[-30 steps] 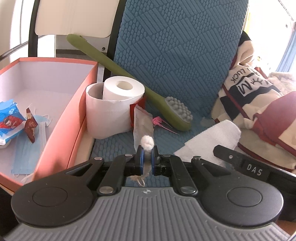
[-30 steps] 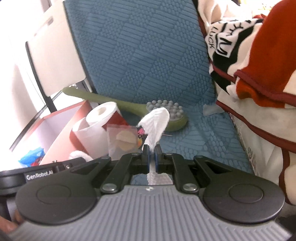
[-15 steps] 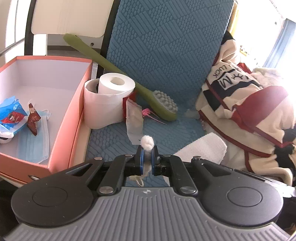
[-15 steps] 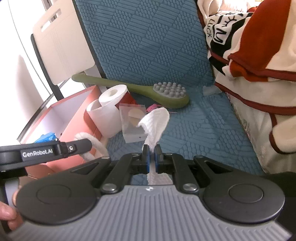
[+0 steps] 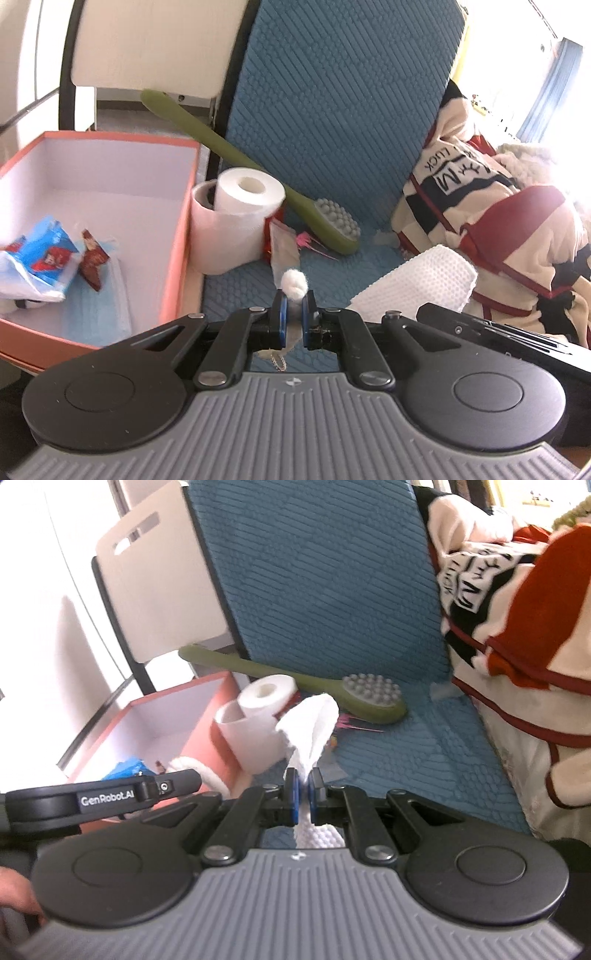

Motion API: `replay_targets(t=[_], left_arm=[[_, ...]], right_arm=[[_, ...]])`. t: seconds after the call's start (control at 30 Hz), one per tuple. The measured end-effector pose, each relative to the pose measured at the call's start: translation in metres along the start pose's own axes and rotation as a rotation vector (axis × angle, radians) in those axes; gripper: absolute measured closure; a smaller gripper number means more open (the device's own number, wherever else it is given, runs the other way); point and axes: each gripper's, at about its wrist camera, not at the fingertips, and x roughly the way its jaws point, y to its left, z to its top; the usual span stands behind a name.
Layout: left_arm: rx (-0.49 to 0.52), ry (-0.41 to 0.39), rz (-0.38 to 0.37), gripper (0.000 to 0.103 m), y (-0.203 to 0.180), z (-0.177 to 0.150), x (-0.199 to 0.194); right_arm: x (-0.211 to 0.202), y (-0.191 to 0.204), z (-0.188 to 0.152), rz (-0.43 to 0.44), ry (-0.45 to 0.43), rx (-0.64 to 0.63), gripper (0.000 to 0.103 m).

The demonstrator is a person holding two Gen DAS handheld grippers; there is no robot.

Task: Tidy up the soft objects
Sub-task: 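Lift and carry the cotton ball and washcloth over the pink box with both grippers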

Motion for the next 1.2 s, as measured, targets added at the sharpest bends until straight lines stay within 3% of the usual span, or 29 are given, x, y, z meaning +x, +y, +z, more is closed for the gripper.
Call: replay_targets(t=[0.57,0.8,1.2], left_arm=[[-0.094,-0.086,0.041,0.094,0.064,0.012,-0.072],[-0.119,-0.103,0.1,0.094,0.102,0.014,-0.098],[-0.204,-0.094,0.179,0.094,0.165,0.022,-0.102]], right_arm=[[-0.013,0.083,0.02,0.16,-0.011,-0.107,0.094],[-0.007,0.126,0.018,0.26,-0.004,-0.141,0.094],[0.022,0.182,0.013,0.353,0.055,-0.214,0.094]])
